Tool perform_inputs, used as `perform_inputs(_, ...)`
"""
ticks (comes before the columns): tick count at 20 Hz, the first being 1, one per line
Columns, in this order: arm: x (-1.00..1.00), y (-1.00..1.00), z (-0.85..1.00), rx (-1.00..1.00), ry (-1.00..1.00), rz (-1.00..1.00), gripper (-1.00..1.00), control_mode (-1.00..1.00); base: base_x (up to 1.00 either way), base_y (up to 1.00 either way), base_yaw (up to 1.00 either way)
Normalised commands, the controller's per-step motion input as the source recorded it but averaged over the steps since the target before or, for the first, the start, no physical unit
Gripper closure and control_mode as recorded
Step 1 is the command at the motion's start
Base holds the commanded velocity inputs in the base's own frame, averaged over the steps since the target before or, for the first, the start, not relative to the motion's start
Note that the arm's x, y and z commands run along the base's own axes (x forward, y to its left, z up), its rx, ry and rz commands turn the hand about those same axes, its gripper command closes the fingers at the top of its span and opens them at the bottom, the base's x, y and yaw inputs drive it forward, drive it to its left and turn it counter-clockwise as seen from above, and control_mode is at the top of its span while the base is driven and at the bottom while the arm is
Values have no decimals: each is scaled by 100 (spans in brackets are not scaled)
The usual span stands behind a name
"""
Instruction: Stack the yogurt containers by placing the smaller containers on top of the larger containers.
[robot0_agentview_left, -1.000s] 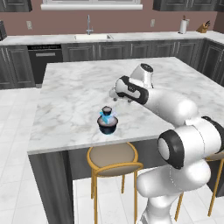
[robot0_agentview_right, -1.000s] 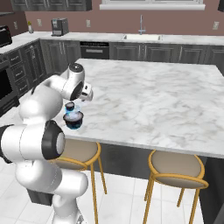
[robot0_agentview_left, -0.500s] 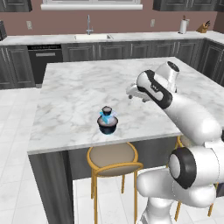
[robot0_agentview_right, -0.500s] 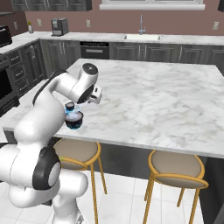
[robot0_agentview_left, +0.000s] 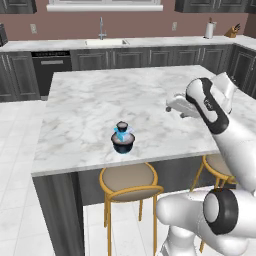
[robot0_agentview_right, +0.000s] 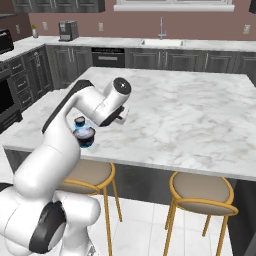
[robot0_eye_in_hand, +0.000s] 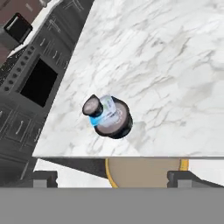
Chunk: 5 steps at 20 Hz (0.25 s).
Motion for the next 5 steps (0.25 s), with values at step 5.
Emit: perform_inputs(5,-47,-43,27,11,-5,1,-100,-100,0,0,0)
